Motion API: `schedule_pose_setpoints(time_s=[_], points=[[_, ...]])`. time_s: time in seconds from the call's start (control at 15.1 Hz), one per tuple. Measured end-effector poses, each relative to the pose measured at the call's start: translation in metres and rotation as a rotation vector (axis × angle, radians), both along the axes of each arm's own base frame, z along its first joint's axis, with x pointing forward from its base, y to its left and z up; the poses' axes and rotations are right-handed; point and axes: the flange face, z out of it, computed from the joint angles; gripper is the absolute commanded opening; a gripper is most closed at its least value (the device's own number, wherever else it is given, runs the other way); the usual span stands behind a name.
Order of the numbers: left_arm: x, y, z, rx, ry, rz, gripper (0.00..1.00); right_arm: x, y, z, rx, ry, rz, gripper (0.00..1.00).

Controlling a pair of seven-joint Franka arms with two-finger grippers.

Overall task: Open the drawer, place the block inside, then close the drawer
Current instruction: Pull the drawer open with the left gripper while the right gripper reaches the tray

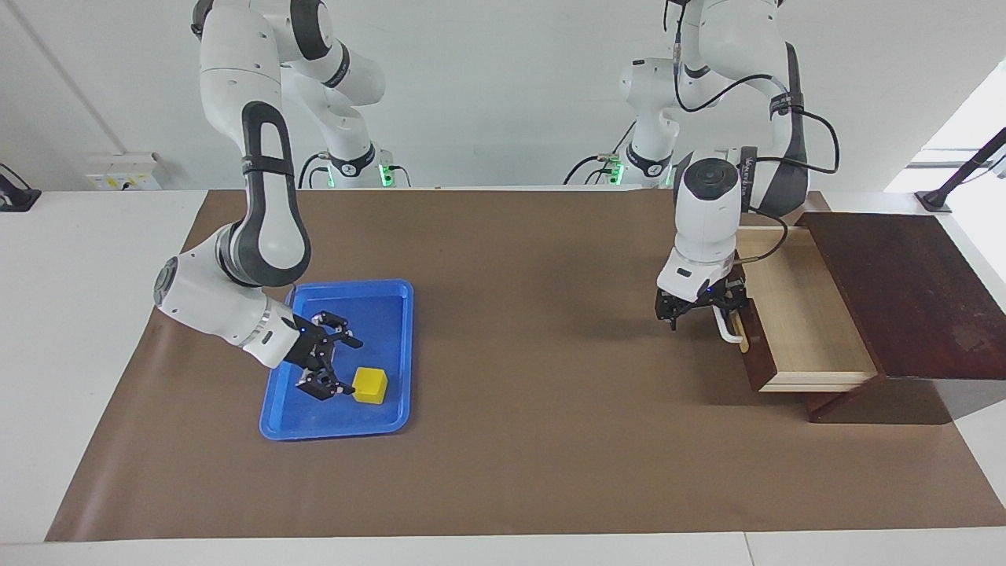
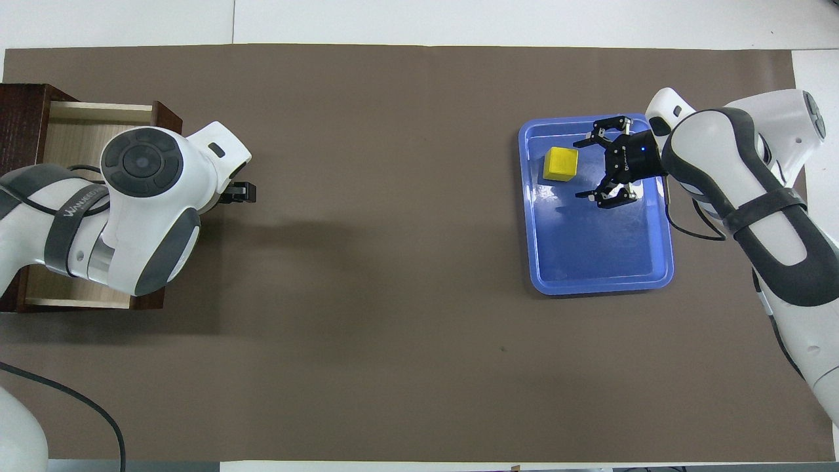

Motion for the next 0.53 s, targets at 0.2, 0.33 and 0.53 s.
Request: schedule_pose_setpoints(time_s=[0.2,0.33,0.53], points=[[0.011,-0.002,0.042,-0.056,0.016,0.079,1.0,-0.002,-0.001,-0.005,0.016,0.008,-0.014,1.0],[0.015,0.0,0.068,-0.079,0.022,0.145,1.0,-0.004,-0.001,-0.008,0.019,0.011,-0.02,1.0],[0.018,0.009,0.1,-0.143,0.023,0.278,1.0,-0.003,0.002,-0.01,0.005,-0.025,-0.007,1.0]])
